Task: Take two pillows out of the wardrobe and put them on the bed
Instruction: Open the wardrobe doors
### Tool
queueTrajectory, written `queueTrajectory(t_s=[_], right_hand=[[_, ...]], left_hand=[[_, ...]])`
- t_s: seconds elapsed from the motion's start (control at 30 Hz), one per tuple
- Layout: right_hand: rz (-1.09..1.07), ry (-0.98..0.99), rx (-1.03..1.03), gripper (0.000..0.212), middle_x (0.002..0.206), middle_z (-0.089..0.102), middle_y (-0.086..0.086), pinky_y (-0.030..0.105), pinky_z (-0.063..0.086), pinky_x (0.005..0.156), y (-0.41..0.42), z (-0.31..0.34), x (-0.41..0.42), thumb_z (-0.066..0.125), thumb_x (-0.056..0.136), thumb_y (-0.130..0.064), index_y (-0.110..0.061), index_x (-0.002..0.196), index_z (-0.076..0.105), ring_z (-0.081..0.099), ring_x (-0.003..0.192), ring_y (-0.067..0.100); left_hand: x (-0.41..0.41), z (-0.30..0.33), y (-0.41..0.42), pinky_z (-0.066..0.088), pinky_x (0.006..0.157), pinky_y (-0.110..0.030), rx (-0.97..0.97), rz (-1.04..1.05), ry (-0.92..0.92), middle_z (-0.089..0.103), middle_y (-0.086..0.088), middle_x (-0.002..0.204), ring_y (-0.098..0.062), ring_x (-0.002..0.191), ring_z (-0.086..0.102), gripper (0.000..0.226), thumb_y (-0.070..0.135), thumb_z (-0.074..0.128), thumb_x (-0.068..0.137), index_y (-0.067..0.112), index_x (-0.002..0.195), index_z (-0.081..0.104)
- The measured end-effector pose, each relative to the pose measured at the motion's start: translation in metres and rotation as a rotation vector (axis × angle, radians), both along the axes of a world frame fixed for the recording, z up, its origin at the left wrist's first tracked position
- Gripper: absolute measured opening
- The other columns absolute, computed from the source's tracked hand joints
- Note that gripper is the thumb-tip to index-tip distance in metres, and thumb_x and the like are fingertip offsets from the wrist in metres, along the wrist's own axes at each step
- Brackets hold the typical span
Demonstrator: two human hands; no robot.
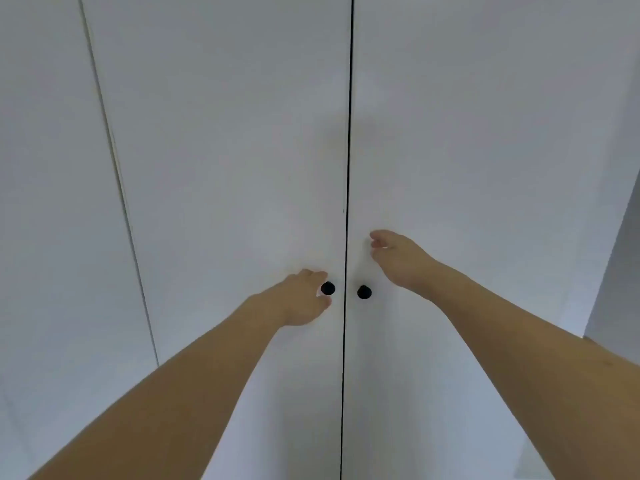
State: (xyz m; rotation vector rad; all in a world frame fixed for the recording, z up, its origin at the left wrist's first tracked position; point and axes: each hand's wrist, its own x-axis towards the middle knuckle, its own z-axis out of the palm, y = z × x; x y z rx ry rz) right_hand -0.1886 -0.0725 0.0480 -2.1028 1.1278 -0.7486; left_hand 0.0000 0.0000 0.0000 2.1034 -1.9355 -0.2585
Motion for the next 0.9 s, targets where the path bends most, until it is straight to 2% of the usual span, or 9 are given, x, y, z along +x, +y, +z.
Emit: queueTrajectory(t_s=[0.13, 0.27, 0.33, 0.43, 0.5, 0.57, 0.63, 0.73, 0.9], right_hand=[[0.009, -0.118, 0.003, 0.045, 0.143, 0.047, 0.001, 0.035, 0.043, 0.103, -0.009, 0.002, 0.002, 0.038, 0.099, -0.015, -0.018, 0.144, 0.040, 0.048, 0.125, 0.021], [0.028, -0.307, 0.058, 0.034, 0.111, 0.060, 0.002, 0.023, 0.045, 0.071, -0.015, 0.001, 0.009, 0.039, 0.099, -0.017, -0.011, 0.129, 0.054, 0.056, 0.095, 0.018], [0.056, -0.377, 0.104, 0.031, 0.119, 0.060, -0.003, 0.021, 0.041, 0.075, -0.015, -0.002, 0.015, 0.041, 0.099, -0.021, -0.017, 0.126, 0.056, 0.057, 0.104, 0.015], [0.158, -0.474, 0.144, 0.020, 0.108, 0.065, -0.004, 0.019, 0.041, 0.070, -0.004, -0.007, 0.022, 0.044, 0.100, -0.027, -0.025, 0.108, 0.061, 0.060, 0.099, 0.019], [0.211, -0.532, 0.137, 0.022, 0.112, 0.068, 0.004, 0.018, 0.044, 0.070, 0.008, -0.007, 0.025, 0.045, 0.100, -0.029, -0.023, 0.110, 0.064, 0.063, 0.101, 0.025], [0.209, -0.585, 0.126, 0.023, 0.107, 0.069, 0.011, 0.021, 0.047, 0.073, 0.023, -0.008, 0.025, 0.046, 0.100, -0.025, -0.018, 0.102, 0.067, 0.064, 0.099, 0.030], [0.220, -0.599, 0.101, 0.021, 0.101, 0.071, 0.006, 0.023, 0.051, 0.079, 0.040, -0.012, 0.026, 0.048, 0.100, -0.022, -0.017, 0.098, 0.068, 0.066, 0.097, 0.024], [0.279, -0.629, 0.077, 0.018, 0.096, 0.070, 0.011, 0.039, 0.057, 0.086, 0.069, -0.019, 0.029, 0.053, 0.097, -0.022, -0.011, 0.091, 0.067, 0.067, 0.090, 0.026], [0.468, -0.653, 0.039, 0.013, 0.095, 0.070, 0.016, 0.040, 0.060, 0.080, 0.109, -0.022, 0.035, 0.060, 0.094, -0.016, -0.014, 0.082, 0.066, 0.068, 0.089, 0.032]], left_hand=[[-0.017, -0.023, -0.012, 0.040, 0.092, -0.027, -0.148, 0.046, 0.203, 0.042, -0.001, 0.138, -0.021, 0.114, 0.050, 0.037, 0.023, 0.041, 0.101, 0.016, 0.137, 0.041], [-0.019, -0.034, -0.012, 0.043, 0.071, -0.021, -0.326, 0.145, 0.349, 0.056, 0.003, 0.109, -0.012, 0.080, 0.053, 0.030, 0.009, 0.037, 0.097, 0.021, 0.119, 0.053], [-0.022, -0.037, -0.006, 0.041, 0.065, -0.018, -0.359, 0.183, 0.459, 0.058, 0.006, 0.108, -0.010, 0.078, 0.054, 0.029, 0.008, 0.039, 0.095, 0.024, 0.112, 0.056], [-0.032, -0.040, 0.008, 0.043, 0.066, -0.019, -0.408, 0.235, 0.612, 0.059, 0.008, 0.103, -0.018, 0.087, 0.059, 0.021, 0.008, 0.048, 0.092, 0.026, 0.098, 0.057], [-0.040, -0.044, 0.020, 0.046, 0.067, -0.021, -0.442, 0.270, 0.661, 0.059, 0.006, 0.100, -0.017, 0.085, 0.058, 0.009, 0.014, 0.057, 0.092, 0.023, 0.095, 0.056], [-0.047, -0.047, 0.038, 0.045, 0.069, -0.020, -0.495, 0.309, 0.649, 0.059, 0.004, 0.097, -0.012, 0.080, 0.056, 0.014, 0.026, 0.065, 0.090, 0.020, 0.096, 0.053], [-0.054, -0.052, 0.058, 0.043, 0.068, -0.018, -0.550, 0.355, 0.614, 0.058, 0.001, 0.095, -0.009, 0.076, 0.053, 0.026, 0.033, 0.070, 0.086, 0.019, 0.097, 0.050], [-0.064, -0.066, 0.092, 0.042, 0.065, -0.016, -0.635, 0.429, 0.493, 0.054, 0.008, 0.091, -0.009, 0.072, 0.053, 0.039, 0.042, 0.073, 0.081, 0.026, 0.099, 0.043], [-0.074, -0.100, 0.147, 0.049, 0.069, -0.018, -0.826, 0.617, 0.308, 0.041, 0.021, 0.117, -0.004, 0.091, 0.055, 0.073, 0.055, 0.073, 0.075, 0.038, 0.128, 0.026]])
